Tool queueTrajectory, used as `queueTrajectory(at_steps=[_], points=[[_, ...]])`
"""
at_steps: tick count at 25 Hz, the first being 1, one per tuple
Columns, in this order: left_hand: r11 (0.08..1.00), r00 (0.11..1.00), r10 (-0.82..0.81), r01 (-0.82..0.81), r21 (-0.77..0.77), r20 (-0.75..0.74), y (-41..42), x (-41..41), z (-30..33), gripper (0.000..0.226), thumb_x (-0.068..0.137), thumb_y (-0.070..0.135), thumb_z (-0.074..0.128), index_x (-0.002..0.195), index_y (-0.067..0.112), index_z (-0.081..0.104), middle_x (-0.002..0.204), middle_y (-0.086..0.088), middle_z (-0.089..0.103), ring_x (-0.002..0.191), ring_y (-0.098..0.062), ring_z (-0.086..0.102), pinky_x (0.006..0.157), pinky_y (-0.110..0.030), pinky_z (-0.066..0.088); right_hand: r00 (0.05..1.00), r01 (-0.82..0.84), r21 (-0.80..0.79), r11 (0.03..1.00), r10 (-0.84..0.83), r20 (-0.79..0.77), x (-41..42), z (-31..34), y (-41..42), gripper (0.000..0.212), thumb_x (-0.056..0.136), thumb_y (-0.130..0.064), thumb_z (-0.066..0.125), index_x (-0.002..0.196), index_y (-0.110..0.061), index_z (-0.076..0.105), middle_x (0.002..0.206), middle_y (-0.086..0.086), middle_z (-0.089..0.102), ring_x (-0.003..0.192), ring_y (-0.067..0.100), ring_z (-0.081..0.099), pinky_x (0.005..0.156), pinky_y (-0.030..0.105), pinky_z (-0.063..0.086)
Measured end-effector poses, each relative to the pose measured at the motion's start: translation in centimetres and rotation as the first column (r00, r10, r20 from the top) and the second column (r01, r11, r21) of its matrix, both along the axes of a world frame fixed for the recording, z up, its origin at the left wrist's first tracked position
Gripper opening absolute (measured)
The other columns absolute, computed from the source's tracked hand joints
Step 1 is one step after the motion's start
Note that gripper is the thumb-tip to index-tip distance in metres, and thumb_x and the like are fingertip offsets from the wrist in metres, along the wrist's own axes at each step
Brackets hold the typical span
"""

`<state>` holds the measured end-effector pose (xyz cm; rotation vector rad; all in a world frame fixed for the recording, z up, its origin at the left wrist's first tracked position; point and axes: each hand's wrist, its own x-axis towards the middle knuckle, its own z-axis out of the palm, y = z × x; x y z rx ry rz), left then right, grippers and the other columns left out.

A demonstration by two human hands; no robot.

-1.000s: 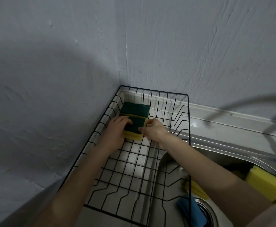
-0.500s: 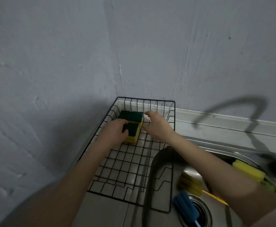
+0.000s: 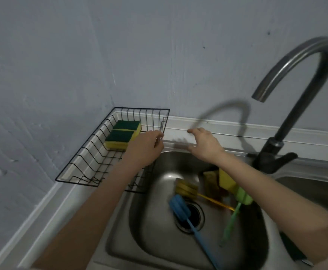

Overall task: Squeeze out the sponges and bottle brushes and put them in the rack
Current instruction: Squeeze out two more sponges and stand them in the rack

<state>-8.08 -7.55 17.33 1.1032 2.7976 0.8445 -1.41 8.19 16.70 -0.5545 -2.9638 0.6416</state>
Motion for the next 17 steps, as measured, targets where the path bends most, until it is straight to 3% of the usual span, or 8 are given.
queueTrajectory(at_steps=[5,12,17], points=[[0.999,0.990,-0.039,0.039,0.004,0.136,4.0,3.6,-3.1,0.034,0.090,0.019,0.045,0.123,0.012,0.049,0.124,-0.012,0.058,0.112,-0.022,0.054,0.093,-0.031,0.042,0.994,0.030,0.014,0.999,-0.031,0.106,3.9,-2.0,4.6,0.056,0.086,-0.017,0.052,0.138,-0.012,0.033,0.145,0.016,0.036,0.134,0.034,0.033,0.110,0.040,0.030],[0.997,0.928,-0.001,0.032,-0.076,0.372,9.4,5.0,-10.0,0.041,0.088,0.018,0.049,0.127,0.008,0.045,0.129,-0.016,0.054,0.118,-0.028,0.051,0.101,-0.040,0.043,0.958,0.051,0.046,0.998,-0.062,0.280,6.1,-6.1,10.3,0.057,0.084,-0.018,0.055,0.137,-0.011,0.033,0.140,0.021,0.037,0.131,0.038,0.033,0.107,0.044,0.034],[0.991,0.875,0.067,-0.002,-0.134,0.479,13.1,4.9,-15.1,0.053,0.086,0.018,0.054,0.133,0.003,0.034,0.138,-0.018,0.045,0.127,-0.029,0.042,0.101,-0.029,0.033,0.930,0.038,0.061,0.997,-0.057,0.363,5.3,-9.2,11.7,0.062,0.085,-0.025,0.057,0.137,-0.009,0.028,0.139,0.023,0.033,0.131,0.039,0.030,0.107,0.041,0.032]])
